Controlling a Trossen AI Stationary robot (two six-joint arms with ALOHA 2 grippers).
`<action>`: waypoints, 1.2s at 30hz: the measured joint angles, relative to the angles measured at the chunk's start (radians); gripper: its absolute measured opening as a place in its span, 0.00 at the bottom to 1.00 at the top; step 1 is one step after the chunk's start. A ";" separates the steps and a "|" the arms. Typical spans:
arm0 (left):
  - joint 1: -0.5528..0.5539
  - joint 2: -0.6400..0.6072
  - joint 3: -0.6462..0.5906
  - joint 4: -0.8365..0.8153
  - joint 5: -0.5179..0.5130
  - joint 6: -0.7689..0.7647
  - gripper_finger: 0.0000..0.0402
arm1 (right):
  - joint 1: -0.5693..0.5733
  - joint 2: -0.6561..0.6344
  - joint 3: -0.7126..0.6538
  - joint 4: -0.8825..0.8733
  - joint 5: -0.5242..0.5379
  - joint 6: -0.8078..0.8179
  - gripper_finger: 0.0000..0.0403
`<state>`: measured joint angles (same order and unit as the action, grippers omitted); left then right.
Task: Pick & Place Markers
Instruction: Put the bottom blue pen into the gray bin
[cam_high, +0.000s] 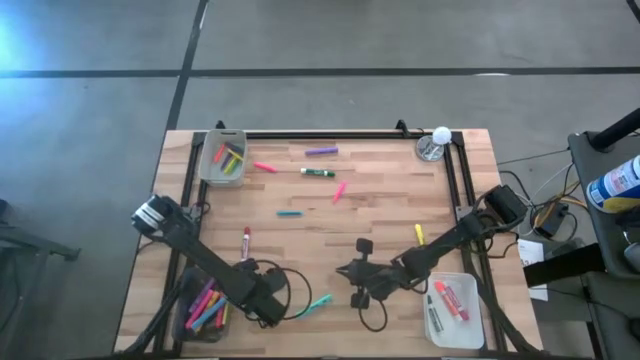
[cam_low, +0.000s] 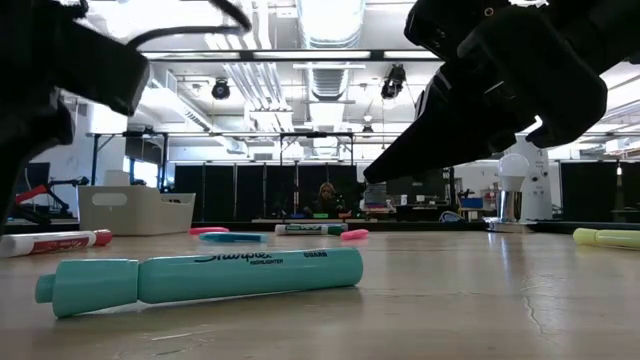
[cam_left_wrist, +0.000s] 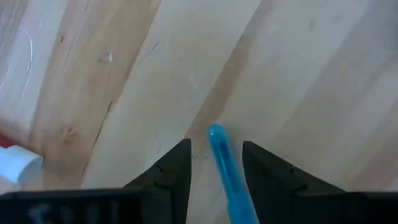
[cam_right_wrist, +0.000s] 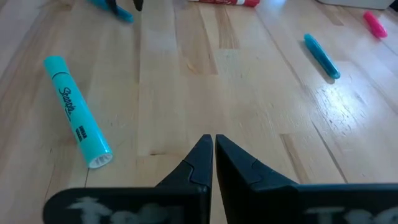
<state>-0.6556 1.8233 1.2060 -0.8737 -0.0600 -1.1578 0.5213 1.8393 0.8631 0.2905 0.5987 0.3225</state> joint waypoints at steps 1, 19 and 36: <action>0.000 0.005 0.000 -0.003 0.000 0.003 0.34 | 0.000 0.000 0.000 0.000 0.000 0.000 0.03; 0.005 -0.006 -0.053 0.019 -0.004 0.021 0.03 | 0.000 0.000 0.000 -0.002 0.004 0.000 0.03; 0.046 -0.211 0.016 -0.219 -0.069 -0.036 0.03 | 0.000 0.000 0.000 -0.003 0.003 0.000 0.03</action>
<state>-0.6100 1.6122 1.2217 -1.0923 -0.1291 -1.1937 0.5214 1.8393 0.8627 0.2875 0.6022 0.3224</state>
